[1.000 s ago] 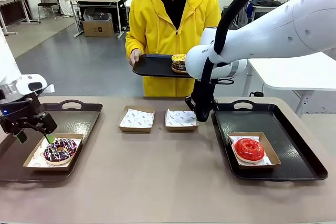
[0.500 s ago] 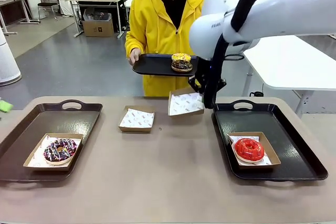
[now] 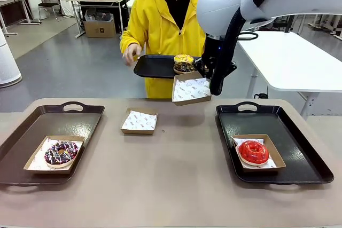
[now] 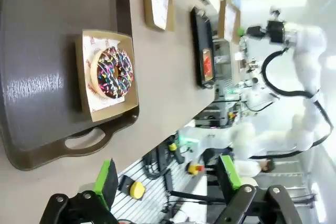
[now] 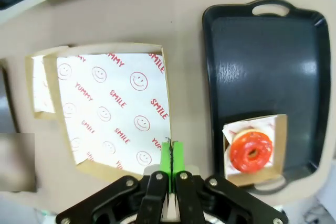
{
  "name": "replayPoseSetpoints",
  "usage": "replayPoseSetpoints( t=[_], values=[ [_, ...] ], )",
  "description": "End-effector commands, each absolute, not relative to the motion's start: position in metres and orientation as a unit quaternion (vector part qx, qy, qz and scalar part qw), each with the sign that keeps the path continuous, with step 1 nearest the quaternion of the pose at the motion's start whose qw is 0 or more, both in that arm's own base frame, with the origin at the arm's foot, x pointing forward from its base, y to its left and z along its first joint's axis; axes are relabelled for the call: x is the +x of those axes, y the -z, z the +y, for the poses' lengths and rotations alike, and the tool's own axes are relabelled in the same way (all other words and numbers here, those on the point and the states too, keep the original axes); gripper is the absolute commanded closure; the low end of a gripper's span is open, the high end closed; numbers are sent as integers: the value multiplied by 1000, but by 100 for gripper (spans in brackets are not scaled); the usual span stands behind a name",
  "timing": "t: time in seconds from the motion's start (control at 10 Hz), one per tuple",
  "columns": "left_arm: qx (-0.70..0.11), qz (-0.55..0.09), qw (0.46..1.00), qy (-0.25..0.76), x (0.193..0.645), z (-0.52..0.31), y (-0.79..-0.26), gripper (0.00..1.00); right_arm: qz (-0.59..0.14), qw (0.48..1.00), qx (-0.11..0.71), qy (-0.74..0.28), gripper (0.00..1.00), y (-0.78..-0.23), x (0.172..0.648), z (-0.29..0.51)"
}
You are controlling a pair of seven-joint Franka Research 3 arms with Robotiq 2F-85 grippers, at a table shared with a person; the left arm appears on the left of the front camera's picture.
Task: Individually package the donuts and arrange them on the tray.
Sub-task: Place the picked Paper togo box on the Handle tray while simultaneously picking up another Paper togo box from the table with the other hand.
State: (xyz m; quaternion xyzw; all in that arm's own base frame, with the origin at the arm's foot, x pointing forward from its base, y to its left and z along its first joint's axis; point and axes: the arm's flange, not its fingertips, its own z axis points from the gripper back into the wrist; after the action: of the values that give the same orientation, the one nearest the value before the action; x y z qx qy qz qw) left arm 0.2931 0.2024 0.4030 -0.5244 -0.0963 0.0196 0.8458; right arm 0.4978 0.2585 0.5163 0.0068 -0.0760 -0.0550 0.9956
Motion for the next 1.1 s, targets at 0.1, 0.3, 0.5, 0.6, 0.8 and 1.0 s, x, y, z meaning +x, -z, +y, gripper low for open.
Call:
replayPoseSetpoints(
  t=[0.1,0.3,0.5,0.6,0.8,1.0],
  values=[
    [-570,-87,814,-68,332,246,-380,1,-52,996,4,74,100,-514,519,264],
    [-558,-83,823,-63,320,229,-381,1,-50,996,-6,67,100,-504,533,263],
    [-558,-83,823,-63,320,229,-381,1,-60,996,4,60,100,-509,515,259],
    [-558,-83,823,-63,320,229,-381,1,-60,996,4,60,100,-509,515,259],
    [-558,-83,823,-63,320,229,-381,1,-60,996,4,60,100,-509,515,259],
    [-558,-83,823,-63,320,229,-381,1,-60,996,4,60,100,-509,515,259]
  ],
)
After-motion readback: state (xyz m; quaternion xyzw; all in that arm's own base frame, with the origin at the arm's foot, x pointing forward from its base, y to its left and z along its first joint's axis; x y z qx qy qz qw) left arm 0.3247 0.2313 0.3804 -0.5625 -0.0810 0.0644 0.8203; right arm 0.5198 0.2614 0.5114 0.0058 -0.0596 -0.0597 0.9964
